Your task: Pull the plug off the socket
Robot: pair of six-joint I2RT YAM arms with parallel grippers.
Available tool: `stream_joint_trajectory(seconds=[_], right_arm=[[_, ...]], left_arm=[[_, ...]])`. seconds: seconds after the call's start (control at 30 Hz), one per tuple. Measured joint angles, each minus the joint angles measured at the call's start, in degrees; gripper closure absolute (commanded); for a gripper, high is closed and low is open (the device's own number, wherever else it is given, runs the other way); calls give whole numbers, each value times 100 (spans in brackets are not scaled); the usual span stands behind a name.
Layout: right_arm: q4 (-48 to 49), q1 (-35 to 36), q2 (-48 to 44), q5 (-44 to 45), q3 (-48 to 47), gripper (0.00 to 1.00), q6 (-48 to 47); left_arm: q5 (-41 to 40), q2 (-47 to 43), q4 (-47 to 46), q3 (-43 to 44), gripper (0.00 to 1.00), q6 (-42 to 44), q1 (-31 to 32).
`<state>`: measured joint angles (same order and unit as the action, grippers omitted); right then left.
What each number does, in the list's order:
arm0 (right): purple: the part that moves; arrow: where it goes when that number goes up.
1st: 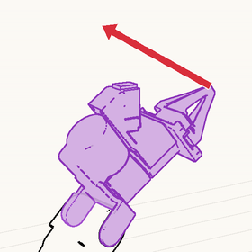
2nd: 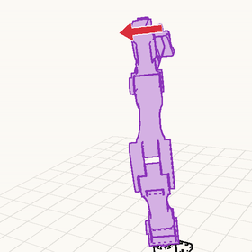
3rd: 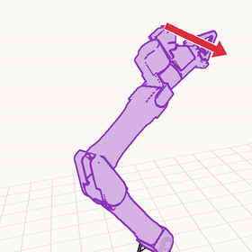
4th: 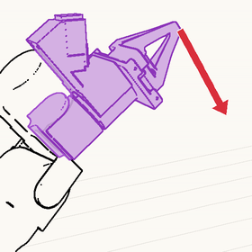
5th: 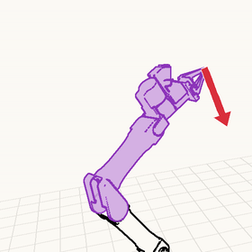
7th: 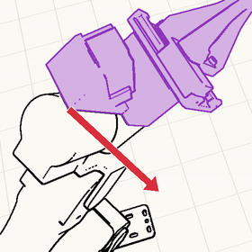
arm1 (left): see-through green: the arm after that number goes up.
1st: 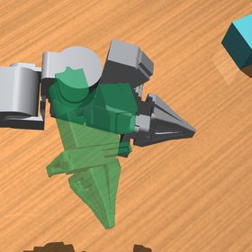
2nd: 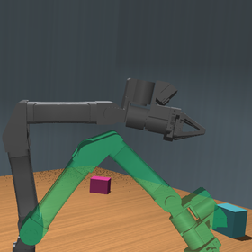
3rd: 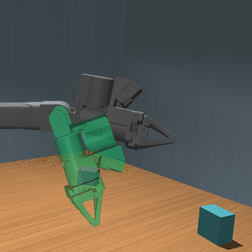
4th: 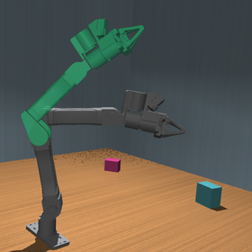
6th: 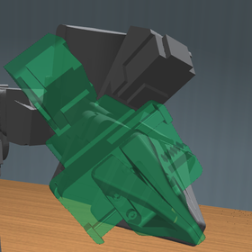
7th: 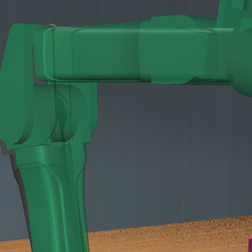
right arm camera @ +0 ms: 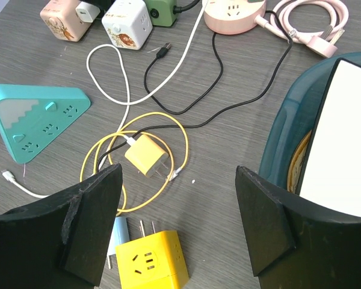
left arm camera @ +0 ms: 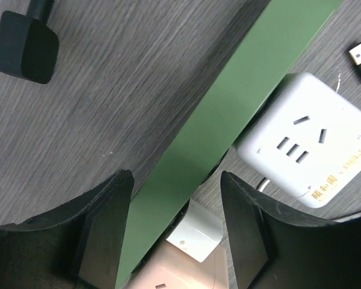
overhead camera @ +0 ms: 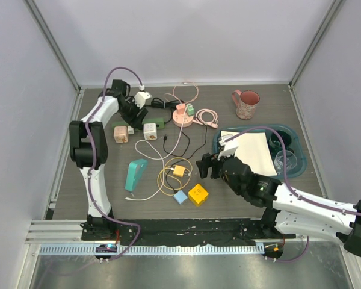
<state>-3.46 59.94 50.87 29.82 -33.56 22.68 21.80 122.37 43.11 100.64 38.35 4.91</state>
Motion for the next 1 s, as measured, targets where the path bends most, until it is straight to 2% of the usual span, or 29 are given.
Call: stream_joint_trajectory(seconds=[0.2, 0.3, 0.33, 0.4, 0.43, 0.53, 0.7, 0.83, 1.0], right_arm=[[44, 0, -101, 11, 0, 19, -149], [46, 0, -98, 13, 0, 19, -199], [52, 0, -94, 17, 0, 19, -214], [114, -2, -57, 37, 0, 19, -249], [140, 0, -28, 42, 0, 19, -264], [181, -2, 22, 50, 0, 19, -275], [205, -2, 26, -11, -24, 19, -238], [203, -2, 26, -142, -164, 19, -153], [160, -2, -4, -164, -337, 19, -72]], left_arm=[[-15, 254, 0, 68, 38, 227, 15], [-4, 348, 11, 105, 53, 321, 33], [7, 352, 46, 127, 66, 328, 33], [68, 387, 214, 236, 77, 457, 44], [118, 431, 363, 337, 86, 459, 57], [146, 507, 457, 492, 100, 393, 83], [219, 330, 216, 173, 100, 138, 87], [197, -232, -28, -575, 100, -376, 85], [-4, -1001, -42, -975, 100, -975, 98]])
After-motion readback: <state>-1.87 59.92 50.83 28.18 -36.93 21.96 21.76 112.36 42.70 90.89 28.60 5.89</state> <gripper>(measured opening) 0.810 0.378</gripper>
